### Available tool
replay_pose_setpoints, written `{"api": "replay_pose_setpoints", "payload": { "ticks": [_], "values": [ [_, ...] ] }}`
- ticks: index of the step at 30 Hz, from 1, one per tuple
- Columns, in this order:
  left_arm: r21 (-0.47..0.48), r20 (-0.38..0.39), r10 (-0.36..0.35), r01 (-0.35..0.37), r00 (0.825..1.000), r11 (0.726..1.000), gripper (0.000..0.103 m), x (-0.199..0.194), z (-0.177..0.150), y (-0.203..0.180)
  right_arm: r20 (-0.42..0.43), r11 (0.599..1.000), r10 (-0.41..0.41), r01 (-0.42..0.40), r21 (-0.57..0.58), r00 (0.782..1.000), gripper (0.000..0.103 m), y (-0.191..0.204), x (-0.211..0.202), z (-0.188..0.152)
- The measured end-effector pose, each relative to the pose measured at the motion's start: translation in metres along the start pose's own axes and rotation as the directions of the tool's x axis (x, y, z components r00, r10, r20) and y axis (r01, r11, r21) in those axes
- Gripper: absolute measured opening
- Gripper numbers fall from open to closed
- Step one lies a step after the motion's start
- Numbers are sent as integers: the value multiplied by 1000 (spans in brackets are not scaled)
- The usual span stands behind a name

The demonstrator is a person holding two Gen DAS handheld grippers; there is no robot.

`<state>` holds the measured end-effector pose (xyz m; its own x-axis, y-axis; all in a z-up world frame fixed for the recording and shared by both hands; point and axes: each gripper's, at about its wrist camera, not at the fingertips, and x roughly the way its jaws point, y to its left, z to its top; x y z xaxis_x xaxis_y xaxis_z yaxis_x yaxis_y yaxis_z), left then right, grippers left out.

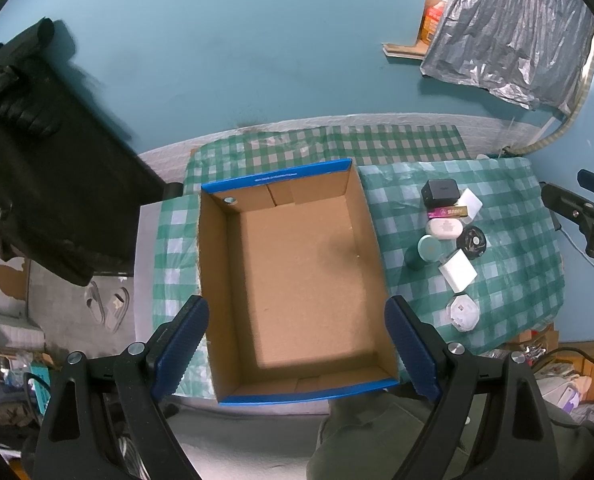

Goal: Organize rigid objects
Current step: 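Hold the box edge with the left gripper while the right gripper grasps the green tin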

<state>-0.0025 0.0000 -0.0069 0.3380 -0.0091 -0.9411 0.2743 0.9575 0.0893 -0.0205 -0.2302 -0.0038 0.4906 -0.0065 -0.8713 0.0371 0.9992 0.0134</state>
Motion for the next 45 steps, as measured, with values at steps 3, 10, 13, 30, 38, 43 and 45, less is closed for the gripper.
{"api": "replay_pose_setpoints", "payload": {
  "ticks": [3,10,13,30,38,43,45],
  "values": [
    [-6,-8,8,-8,1000,1000,91,4,-3,8,-15,1000,4,-5,-4,1000,102,2,4,-4],
    [-55,-66,45,-49,997,997,91,31,-12,46,-88,999,50,-49,14,995,102,-4,29,-5],
    [-68,-95,64,-70,993,995,91,42,-17,60,-128,998,69,-67,22,989,102,-9,44,-2],
    [-174,-266,4,-52,964,983,91,123,-69,115,-282,987,79,-115,-114,956,102,6,136,-13],
    [-161,-318,11,-65,948,985,78,149,-83,120,-305,976,69,-127,-177,950,102,19,164,-26],
    [-167,-346,3,-65,938,984,69,161,-88,122,-322,967,60,-136,-217,945,102,25,180,-36],
    [-181,-354,-15,-52,935,982,60,164,-91,125,-328,965,51,-131,-227,943,101,28,186,-40]
  ]
}}
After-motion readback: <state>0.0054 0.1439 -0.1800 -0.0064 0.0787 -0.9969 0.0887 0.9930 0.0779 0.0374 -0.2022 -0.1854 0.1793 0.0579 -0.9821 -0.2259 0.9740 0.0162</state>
